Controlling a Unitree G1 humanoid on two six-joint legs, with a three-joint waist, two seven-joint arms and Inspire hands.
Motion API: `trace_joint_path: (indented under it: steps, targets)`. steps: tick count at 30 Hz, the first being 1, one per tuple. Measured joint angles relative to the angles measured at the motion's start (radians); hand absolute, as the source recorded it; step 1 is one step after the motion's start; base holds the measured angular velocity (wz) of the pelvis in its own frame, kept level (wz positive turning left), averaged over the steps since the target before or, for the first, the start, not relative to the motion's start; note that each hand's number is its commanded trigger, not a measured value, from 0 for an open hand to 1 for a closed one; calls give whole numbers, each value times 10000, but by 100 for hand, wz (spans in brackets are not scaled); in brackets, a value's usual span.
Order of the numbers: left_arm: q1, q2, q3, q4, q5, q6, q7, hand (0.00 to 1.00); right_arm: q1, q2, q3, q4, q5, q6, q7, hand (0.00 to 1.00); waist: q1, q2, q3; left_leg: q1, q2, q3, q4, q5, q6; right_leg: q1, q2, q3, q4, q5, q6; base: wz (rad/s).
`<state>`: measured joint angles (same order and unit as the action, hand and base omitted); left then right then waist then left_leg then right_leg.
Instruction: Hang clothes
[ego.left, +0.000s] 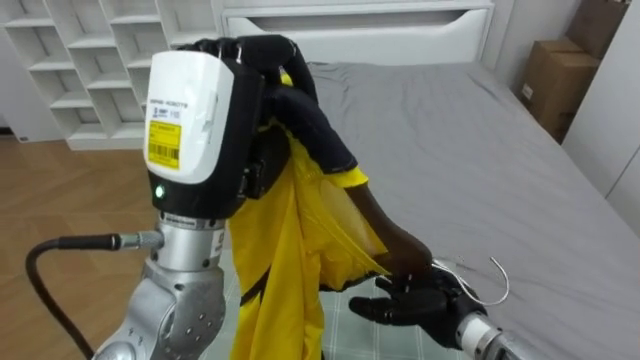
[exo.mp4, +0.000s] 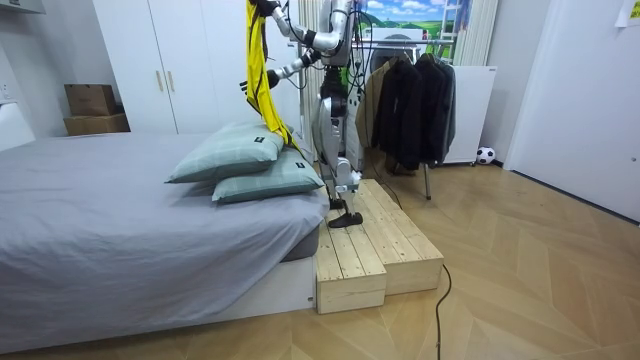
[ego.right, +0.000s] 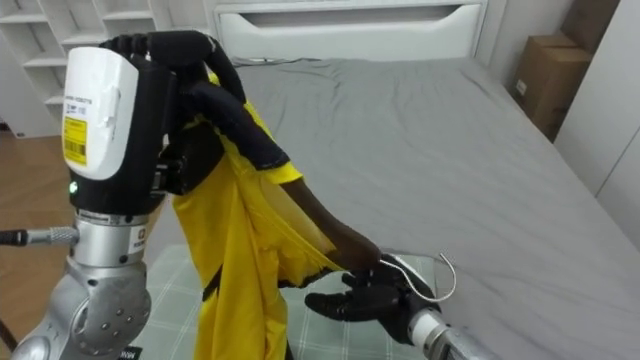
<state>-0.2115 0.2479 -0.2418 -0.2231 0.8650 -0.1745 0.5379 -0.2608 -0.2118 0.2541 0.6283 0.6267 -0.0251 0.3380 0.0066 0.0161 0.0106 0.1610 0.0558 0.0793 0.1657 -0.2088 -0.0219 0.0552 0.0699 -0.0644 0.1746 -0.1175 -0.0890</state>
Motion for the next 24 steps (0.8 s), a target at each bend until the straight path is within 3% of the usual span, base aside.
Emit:
trace_joint_path:
  steps: [15,24]
  targets:
    - [3,-53,-306,28,25,236,360,100,-6,303,240,-1377,28,0,-1035,0,209,-21,-10,37,-1,-11,5,1,-2,122,-25,-166,-36,-10,8,2]
    - [3,-280,-273,28,135,510,419,100,-8,472,235,-1439,27,0,-1090,0,228,-66,-20,17,-1,-16,12,1,-2,117,-32,-175,-41,-10,8,0]
